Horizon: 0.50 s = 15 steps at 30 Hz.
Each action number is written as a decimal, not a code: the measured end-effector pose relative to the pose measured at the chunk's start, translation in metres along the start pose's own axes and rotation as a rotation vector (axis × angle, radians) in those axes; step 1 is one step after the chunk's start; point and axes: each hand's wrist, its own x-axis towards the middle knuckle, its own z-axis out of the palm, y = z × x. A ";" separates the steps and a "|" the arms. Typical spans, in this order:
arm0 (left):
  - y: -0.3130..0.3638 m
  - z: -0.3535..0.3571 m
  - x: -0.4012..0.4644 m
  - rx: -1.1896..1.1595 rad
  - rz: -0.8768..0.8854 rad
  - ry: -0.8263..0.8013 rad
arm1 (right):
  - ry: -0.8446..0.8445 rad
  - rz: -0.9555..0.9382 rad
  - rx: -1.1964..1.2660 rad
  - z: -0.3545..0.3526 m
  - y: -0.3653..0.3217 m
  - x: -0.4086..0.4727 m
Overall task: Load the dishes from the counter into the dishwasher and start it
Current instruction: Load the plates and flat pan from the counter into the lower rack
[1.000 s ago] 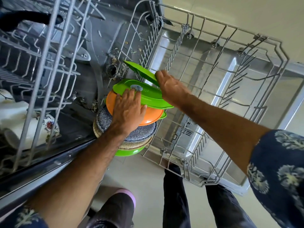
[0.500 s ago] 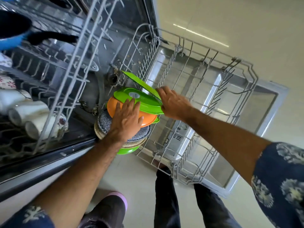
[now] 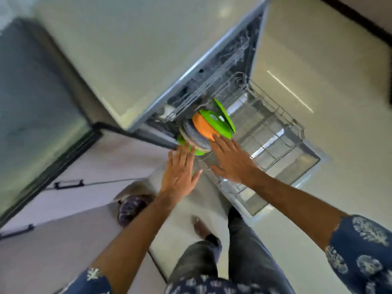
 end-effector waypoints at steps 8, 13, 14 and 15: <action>-0.076 -0.020 -0.215 -0.099 -0.392 0.193 | 0.075 -0.446 -0.160 -0.037 -0.184 -0.011; -0.125 0.012 -0.379 -0.198 -0.736 0.311 | 0.054 -0.708 -0.252 -0.025 -0.344 -0.016; -0.133 0.024 -0.415 -0.211 -0.801 0.328 | 0.053 -0.770 -0.249 -0.018 -0.380 -0.020; -0.139 0.033 -0.447 -0.227 -0.867 0.333 | 0.055 -0.829 -0.243 -0.009 -0.412 -0.025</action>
